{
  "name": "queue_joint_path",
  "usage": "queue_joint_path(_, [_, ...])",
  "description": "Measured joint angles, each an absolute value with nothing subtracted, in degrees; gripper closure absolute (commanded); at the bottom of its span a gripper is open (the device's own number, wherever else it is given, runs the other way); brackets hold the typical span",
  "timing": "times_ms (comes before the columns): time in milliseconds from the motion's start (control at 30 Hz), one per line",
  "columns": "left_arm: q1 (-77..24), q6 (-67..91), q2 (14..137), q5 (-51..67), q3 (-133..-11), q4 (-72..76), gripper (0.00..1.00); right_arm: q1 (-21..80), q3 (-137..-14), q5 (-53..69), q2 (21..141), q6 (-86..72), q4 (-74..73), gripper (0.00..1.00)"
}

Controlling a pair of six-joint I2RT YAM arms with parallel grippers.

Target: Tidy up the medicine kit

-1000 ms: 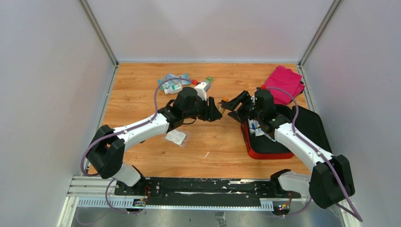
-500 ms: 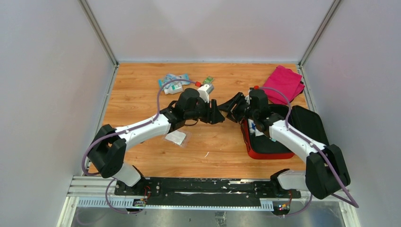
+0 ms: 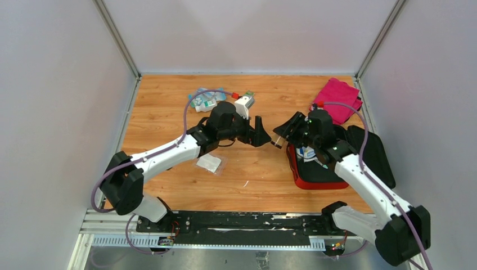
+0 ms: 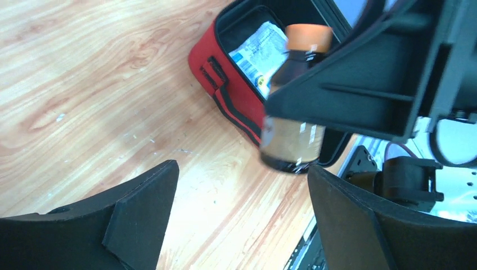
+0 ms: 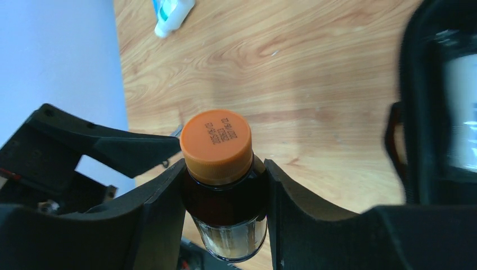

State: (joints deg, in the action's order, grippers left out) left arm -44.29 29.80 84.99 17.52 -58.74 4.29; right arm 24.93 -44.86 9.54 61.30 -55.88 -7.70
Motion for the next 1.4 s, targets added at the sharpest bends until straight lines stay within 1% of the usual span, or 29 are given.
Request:
queue_joint_path(133, [-44.38,26.46,83.22,13.56,-61.49,-1.78,0.07,22.39,-47.88,3.11,55.37,-48.16,-17.26,0.94])
queue_joint_path(233, [-44.38,23.92,82.21,9.43,-63.44,-6.52,0.06,19.14,-52.38,-1.39,53.3,-41.43,-25.67,0.96])
queue_joint_path(367, [-44.38,21.56,82.02,4.69,-64.31,-11.29,0.03,15.29,-57.17,-5.45,53.36,-33.1,-36.29,0.96])
queue_joint_path(500, [-44.38,20.64,82.02,0.21,-64.31,-15.07,0.0,14.09,-58.61,-7.35,55.94,-26.22,-45.23,0.96])
queue_joint_path(700, [-43.86,20.34,82.0,-5.1,-64.31,-18.63,0.0,14.06,-57.95,-6.39,62.33,-21.26,-50.06,0.93])
queue_joint_path(967, [-42.04,20.34,80.6,-8.54,-64.05,-20.82,0.0,14.04,-54.3,-4.49,69.8,-18.55,-48.99,0.89])
queue_joint_path(1033, [-41.63,20.34,79.68,-9.1,-63.81,-21.21,0.0,14.04,-53.39,-3.68,72.34,-18.37,-47.7,0.85])
queue_joint_path(1133, [-41.25,20.34,78.81,-9.72,-63.42,-21.45,0.0,14.04,-52.47,-2.98,75.44,-18.33,-46.3,0.75])
queue_joint_path(1200, [-40.97,20.32,78.37,-10.24,-62.87,-21.69,0.0,14.04,-52.23,-3.03,76.75,-18.33,-45.89,0.67])
queue_joint_path(1300, [-40.23,20.14,78.15,-10.74,-62.33,-22.52,0.0,14.04,-52.07,-3.33,77.36,-18.37,-45.65,0.52])
queue_joint_path(1400, [-38.59,19.97,78.15,-11.03,-62.22,-23.35,0.0,14.04,-52.07,-4.62,77.12,-18.41,-45.63,0.43])
